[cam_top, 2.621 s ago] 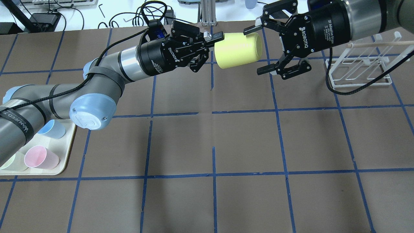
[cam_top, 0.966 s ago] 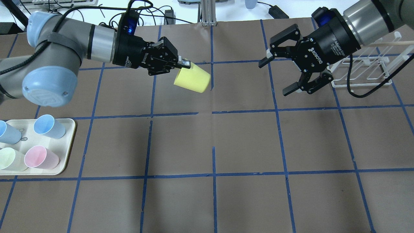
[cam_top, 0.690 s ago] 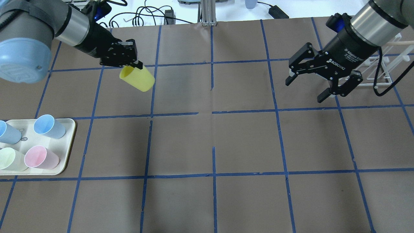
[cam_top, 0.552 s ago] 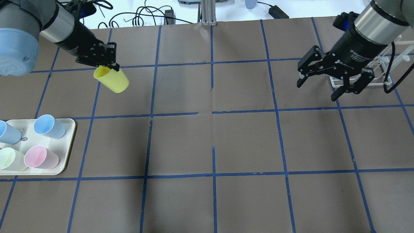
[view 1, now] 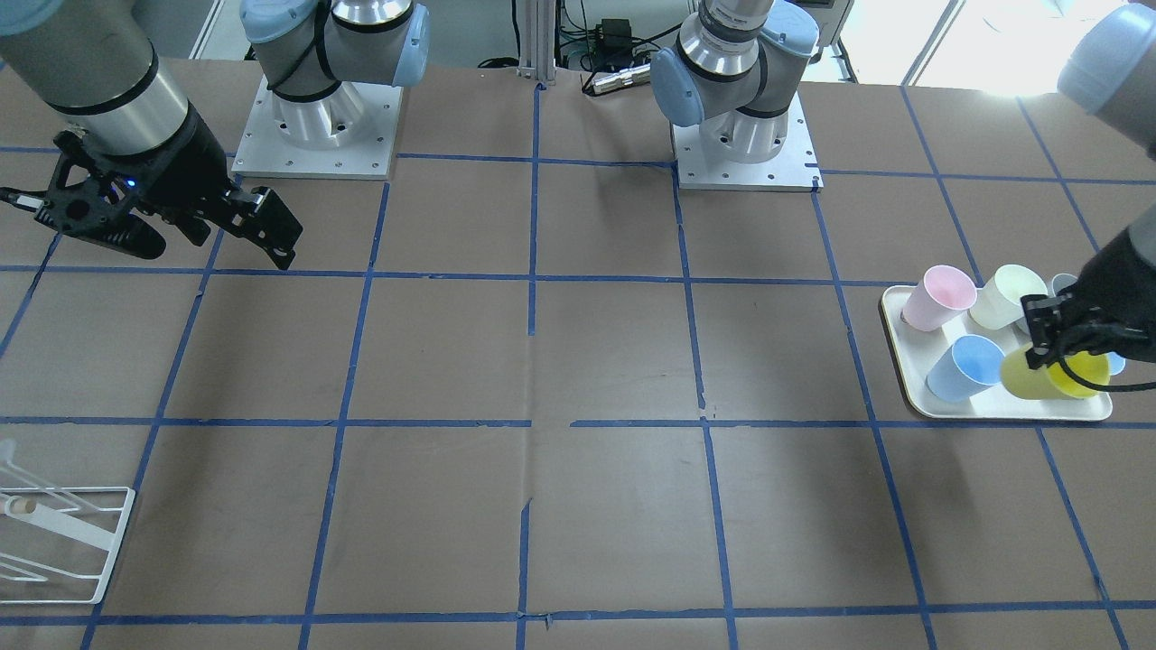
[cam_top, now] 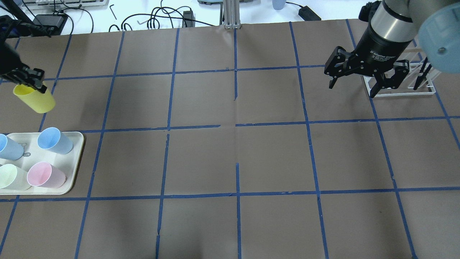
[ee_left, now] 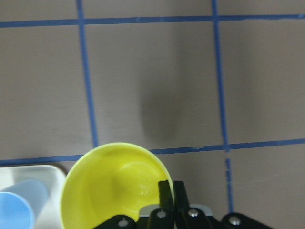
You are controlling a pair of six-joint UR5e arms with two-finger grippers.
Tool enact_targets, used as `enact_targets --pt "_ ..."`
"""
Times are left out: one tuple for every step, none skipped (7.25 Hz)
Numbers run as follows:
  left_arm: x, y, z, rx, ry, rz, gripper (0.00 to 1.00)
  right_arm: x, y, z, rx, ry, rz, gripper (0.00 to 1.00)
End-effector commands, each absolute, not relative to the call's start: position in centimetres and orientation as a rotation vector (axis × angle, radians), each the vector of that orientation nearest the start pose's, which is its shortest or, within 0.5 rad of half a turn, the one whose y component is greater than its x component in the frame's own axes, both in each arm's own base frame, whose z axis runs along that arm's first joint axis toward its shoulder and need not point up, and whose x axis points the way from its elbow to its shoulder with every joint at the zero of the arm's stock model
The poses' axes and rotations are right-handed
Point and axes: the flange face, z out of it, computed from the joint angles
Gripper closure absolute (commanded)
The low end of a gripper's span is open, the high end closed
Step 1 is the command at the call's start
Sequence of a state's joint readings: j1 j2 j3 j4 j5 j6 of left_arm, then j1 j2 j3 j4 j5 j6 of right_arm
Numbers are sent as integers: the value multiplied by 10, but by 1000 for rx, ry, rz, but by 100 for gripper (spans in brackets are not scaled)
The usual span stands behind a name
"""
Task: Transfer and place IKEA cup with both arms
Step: 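Carry the yellow cup with the left gripper toward the white tray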
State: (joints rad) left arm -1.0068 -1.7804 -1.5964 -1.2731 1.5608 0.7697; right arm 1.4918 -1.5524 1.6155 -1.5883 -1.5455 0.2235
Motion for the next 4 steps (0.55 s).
enact_targets --pt "312 -529 350 371 3073 -95 100 101 -519 481 413 3098 -89 0" --pt "330 -523 329 406 3116 -187 100 102 -524 490 356 3090 -200 0" --pt "330 -511 298 393 3162 -175 100 100 -526 486 231 3118 -199 0" --pt "322 -507 295 387 3129 -203 100 100 -523 490 127 3127 -214 0"
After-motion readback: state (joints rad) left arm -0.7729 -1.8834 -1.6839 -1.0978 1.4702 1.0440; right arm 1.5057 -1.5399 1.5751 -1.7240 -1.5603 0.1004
